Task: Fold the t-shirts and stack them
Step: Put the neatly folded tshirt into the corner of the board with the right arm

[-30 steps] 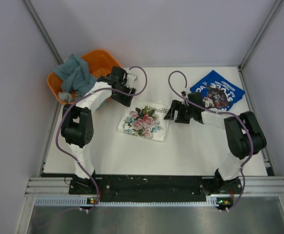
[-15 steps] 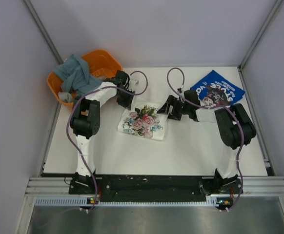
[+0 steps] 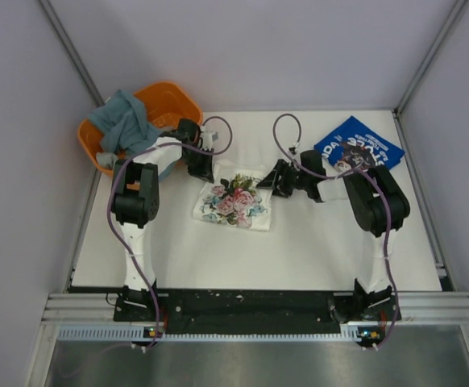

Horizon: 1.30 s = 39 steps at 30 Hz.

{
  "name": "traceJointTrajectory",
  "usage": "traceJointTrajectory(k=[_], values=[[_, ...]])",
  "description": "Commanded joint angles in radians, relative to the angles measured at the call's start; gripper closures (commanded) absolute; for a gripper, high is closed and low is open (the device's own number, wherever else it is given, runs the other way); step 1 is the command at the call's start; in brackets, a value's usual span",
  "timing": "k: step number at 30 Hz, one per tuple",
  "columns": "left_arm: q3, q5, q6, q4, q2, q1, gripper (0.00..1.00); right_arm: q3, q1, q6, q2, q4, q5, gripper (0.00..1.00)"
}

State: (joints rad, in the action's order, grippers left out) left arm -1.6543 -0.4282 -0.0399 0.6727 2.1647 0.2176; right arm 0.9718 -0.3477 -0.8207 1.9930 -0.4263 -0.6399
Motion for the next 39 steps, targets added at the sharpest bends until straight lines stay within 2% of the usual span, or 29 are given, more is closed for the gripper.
traceJointTrajectory(k=[1,9,12,15,18,19,20,21,22,23,30,33,36,39], values=[[0.021,-0.044,0.006,0.005,-0.003,0.000,1.00,0.018,-0.037,-0.015,0.081,0.008,-0.015,0.56],[0.022,-0.018,-0.015,0.005,-0.019,-0.012,1.00,0.028,-0.036,0.020,0.050,0.032,-0.009,1.00],[0.014,-0.004,-0.032,0.016,-0.031,-0.012,0.97,0.016,-0.031,0.044,0.020,0.066,0.015,1.00],[0.008,0.026,-0.040,0.021,-0.052,-0.012,0.70,0.008,-0.025,0.092,-0.035,0.148,0.074,1.00],[-0.012,0.045,-0.052,0.037,-0.080,-0.011,0.53,-0.010,-0.016,0.126,-0.103,0.199,0.135,1.00],[-0.019,0.046,-0.060,0.044,-0.091,-0.011,0.39,-0.019,-0.013,0.136,-0.124,0.213,0.157,1.00],[-0.025,0.042,-0.069,0.050,-0.101,-0.009,0.34,-0.022,-0.010,0.152,-0.149,0.233,0.172,1.00],[-0.028,0.034,-0.084,0.054,-0.111,-0.009,0.23,-0.021,-0.005,0.166,-0.164,0.256,0.189,1.00],[-0.032,0.031,-0.097,0.060,-0.120,-0.009,0.20,-0.019,-0.002,0.182,-0.175,0.274,0.204,1.00],[-0.036,0.031,-0.107,0.071,-0.126,-0.007,0.02,-0.013,0.003,0.199,-0.184,0.296,0.213,1.00],[-0.041,0.045,-0.159,0.123,-0.172,-0.006,0.01,0.025,0.042,0.291,-0.220,0.411,0.272,1.00],[-0.032,0.039,-0.164,0.117,-0.187,-0.004,0.01,0.024,0.044,0.301,-0.223,0.423,0.235,1.00],[-0.038,0.042,-0.161,0.114,-0.177,0.006,0.01,-0.011,0.033,0.281,-0.224,0.465,0.200,1.00],[-0.038,0.031,-0.163,0.110,-0.164,0.035,0.01,-0.083,-0.002,0.262,-0.273,0.463,0.227,1.00]])
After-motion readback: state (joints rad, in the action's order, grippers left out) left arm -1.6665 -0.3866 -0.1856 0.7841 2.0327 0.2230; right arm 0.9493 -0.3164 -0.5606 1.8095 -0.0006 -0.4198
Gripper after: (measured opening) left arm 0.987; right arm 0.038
